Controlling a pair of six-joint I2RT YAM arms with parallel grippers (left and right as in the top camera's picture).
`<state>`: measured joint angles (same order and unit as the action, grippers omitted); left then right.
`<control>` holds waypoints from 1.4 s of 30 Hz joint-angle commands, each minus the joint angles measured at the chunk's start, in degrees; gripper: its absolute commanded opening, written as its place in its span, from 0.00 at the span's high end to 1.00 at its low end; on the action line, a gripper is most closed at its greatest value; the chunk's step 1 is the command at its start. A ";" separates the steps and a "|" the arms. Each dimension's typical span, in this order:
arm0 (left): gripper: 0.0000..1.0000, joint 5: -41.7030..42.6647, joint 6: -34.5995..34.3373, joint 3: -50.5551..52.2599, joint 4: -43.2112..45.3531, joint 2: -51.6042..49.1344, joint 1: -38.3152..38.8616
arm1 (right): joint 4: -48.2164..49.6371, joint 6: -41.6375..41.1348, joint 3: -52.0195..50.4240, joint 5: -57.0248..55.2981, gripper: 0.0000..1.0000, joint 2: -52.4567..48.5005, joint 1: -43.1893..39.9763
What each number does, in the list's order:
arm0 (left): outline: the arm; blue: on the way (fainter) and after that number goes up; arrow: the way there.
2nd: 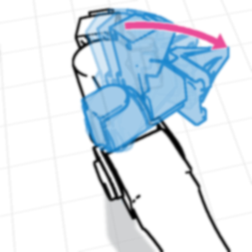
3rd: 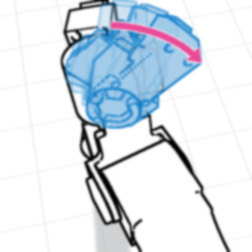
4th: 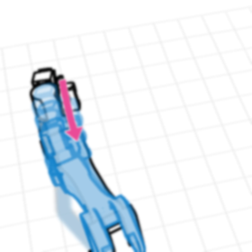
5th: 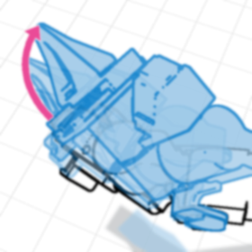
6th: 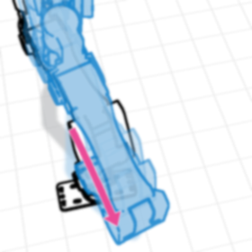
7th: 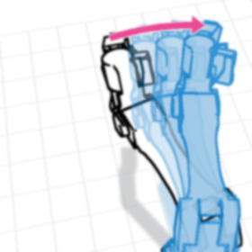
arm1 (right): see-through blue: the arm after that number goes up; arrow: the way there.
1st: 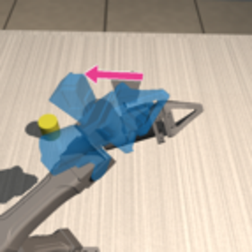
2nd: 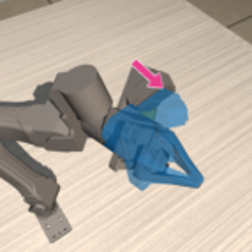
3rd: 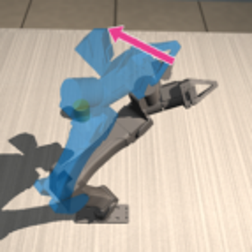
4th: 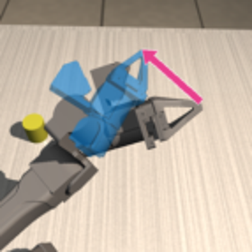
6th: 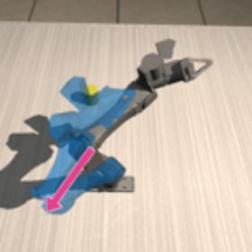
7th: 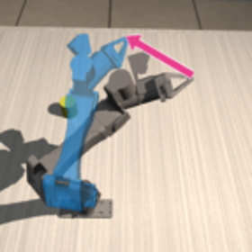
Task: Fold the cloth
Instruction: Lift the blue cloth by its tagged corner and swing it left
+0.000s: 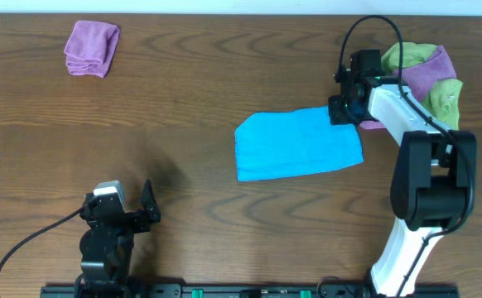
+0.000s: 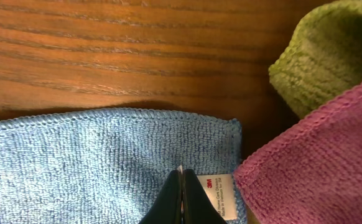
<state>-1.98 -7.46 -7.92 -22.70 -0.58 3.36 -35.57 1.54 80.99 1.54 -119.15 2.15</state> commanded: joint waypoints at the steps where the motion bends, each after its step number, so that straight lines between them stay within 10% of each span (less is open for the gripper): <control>1: 0.05 -1.01 -0.02 1.16 -0.33 0.33 -0.35 | -0.04 0.22 -0.02 0.00 0.99 -0.85 0.11; 19: 0.04 -1.01 -0.02 1.16 -0.33 0.33 -0.35 | -6.88 -2.82 39.17 2.82 0.99 1.46 6.51; 32: 0.05 -1.01 -0.02 1.16 -0.33 0.33 -0.35 | -22.43 3.15 57.59 19.67 0.99 1.51 33.99; 42: 0.05 -1.01 -0.02 1.16 -0.33 0.33 -0.35 | -25.64 5.68 60.19 14.71 0.99 1.27 29.42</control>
<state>-1.98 -7.49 -7.92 -22.68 -0.58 3.36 -62.06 5.69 141.01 17.54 -118.45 32.97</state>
